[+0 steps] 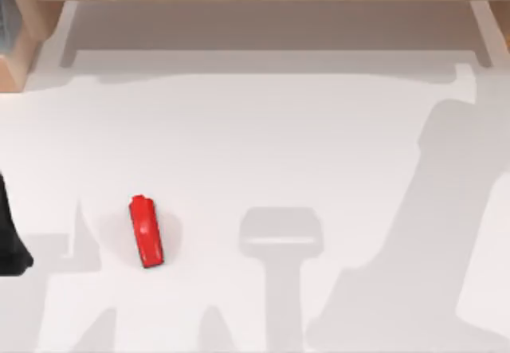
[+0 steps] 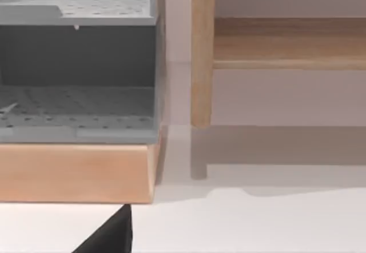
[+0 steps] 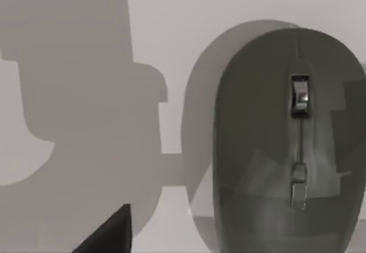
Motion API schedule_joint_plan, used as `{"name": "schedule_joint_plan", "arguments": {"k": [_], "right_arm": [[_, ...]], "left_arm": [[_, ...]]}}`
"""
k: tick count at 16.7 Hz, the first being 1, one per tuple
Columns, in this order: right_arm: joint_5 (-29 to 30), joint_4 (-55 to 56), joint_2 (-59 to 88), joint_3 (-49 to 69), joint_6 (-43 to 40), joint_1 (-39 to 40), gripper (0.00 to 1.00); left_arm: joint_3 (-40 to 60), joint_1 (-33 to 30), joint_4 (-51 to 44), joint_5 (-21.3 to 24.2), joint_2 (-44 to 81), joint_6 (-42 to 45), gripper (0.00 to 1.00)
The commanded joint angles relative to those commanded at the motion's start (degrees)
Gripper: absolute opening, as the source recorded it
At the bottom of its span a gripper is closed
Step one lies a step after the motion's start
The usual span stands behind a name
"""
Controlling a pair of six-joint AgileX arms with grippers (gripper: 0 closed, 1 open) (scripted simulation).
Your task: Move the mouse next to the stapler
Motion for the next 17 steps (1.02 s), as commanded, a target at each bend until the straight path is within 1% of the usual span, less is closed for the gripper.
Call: {"name": "schedule_joint_plan", "arguments": {"k": [10,15,17], "right_arm": [[0.06,4.42,1.01,-3.17,0.42,0.39,1.0],[0.04,4.64,1.32,-3.31,0.44,0.42,1.0],[0.04,4.64,1.32,-3.31,0.44,0.42,0.85]], "left_arm": [[0.0,0.0,0.0,0.0,0.0,0.0,1.0],[0.0,0.0,0.0,0.0,0.0,0.0,1.0],[0.0,0.0,0.0,0.0,0.0,0.0,1.0]]}}
